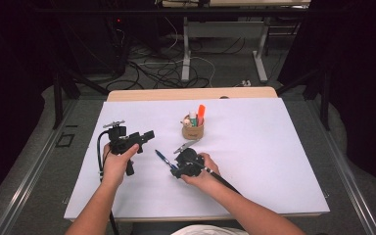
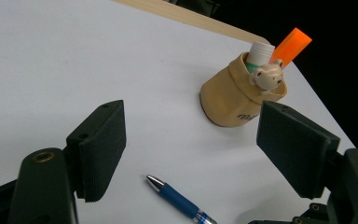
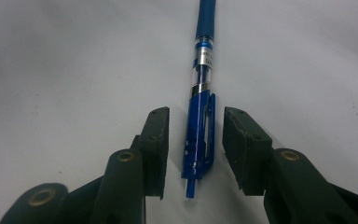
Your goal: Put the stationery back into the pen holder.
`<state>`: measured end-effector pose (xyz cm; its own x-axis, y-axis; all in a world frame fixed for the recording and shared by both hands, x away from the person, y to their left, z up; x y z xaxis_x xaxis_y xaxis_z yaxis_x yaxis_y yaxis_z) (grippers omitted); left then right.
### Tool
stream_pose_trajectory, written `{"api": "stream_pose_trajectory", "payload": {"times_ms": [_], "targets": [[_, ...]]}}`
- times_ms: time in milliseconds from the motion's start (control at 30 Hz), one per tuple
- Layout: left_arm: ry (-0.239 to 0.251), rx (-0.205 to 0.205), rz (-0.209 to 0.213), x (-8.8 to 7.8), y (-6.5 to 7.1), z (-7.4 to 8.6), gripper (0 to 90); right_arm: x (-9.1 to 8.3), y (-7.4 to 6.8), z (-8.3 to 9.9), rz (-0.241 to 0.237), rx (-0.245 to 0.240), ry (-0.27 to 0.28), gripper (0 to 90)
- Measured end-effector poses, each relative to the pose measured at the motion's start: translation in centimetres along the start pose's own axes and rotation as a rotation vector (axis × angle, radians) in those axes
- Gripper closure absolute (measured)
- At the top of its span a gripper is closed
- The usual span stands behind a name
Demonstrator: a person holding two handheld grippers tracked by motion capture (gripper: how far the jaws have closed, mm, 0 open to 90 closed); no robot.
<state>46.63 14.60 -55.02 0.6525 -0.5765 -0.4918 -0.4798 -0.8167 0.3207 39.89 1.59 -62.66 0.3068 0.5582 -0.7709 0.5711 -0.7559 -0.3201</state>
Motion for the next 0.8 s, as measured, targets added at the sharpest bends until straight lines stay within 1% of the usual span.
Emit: {"api": "stream_pose_trajectory", "payload": {"times_ms": [67,133,200,300,333,400,433,467,500,533,633,667,800], "targets": [[0.004,-0.005,-0.001,0.06,0.04,-0.01,24.2,0.13,0.08,-0.05,0.012,-0.011,0.005,64.5],[0.010,-0.006,-0.006,0.14,0.00,-0.04,24.3,0.16,0.09,-0.07,0.016,-0.006,0.004,65.2],[0.011,-0.007,-0.006,0.14,-0.01,-0.04,24.3,0.18,0.11,-0.06,0.027,-0.021,0.008,65.9],[0.005,-0.007,0.000,0.07,0.01,-0.02,24.3,0.24,0.07,-0.07,0.040,-0.031,0.015,66.0],[0.005,-0.008,0.000,0.07,0.00,-0.01,24.3,0.21,-0.01,0.04,0.054,-0.024,0.012,66.2],[0.004,-0.008,0.000,0.08,-0.01,0.00,24.3,0.29,-0.08,0.07,0.072,-0.048,0.021,66.9],[0.004,-0.008,-0.001,0.09,-0.02,0.01,24.3,0.34,-0.12,0.10,0.101,-0.064,0.030,68.2],[0.003,-0.007,-0.001,0.10,-0.02,0.02,24.3,0.34,-0.12,0.10,0.101,-0.064,0.030,68.2],[0.012,-0.008,-0.007,0.19,-0.05,-0.02,24.3,0.30,-0.26,0.26,0.120,-0.047,0.029,68.4],[0.007,-0.008,-0.005,0.16,-0.04,0.01,24.3,0.34,-0.21,0.16,0.122,-0.063,0.035,68.5],[0.009,-0.005,-0.004,0.21,-0.08,0.02,24.3,0.35,-0.22,0.17,0.131,-0.070,0.038,69.9],[0.010,-0.006,-0.004,0.21,-0.08,0.01,24.3,0.36,-0.30,0.19,0.133,-0.080,0.041,71.4],[0.009,-0.011,-0.006,0.18,-0.13,0.04,24.4,0.37,-0.33,0.20,0.140,-0.071,0.043,73.8]]}}
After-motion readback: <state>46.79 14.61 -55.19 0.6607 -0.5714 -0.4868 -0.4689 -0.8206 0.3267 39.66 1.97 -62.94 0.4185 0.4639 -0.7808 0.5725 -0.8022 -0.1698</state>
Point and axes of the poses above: each handheld gripper's, and its own axes: x roughly forward along the jaws, z roughly out of its underside, y roughly to its right, the point moved 10 cm from there along x, roughly forward along the jaws, and after that the axes turned 14 degrees about x, right-handed, at the moved point
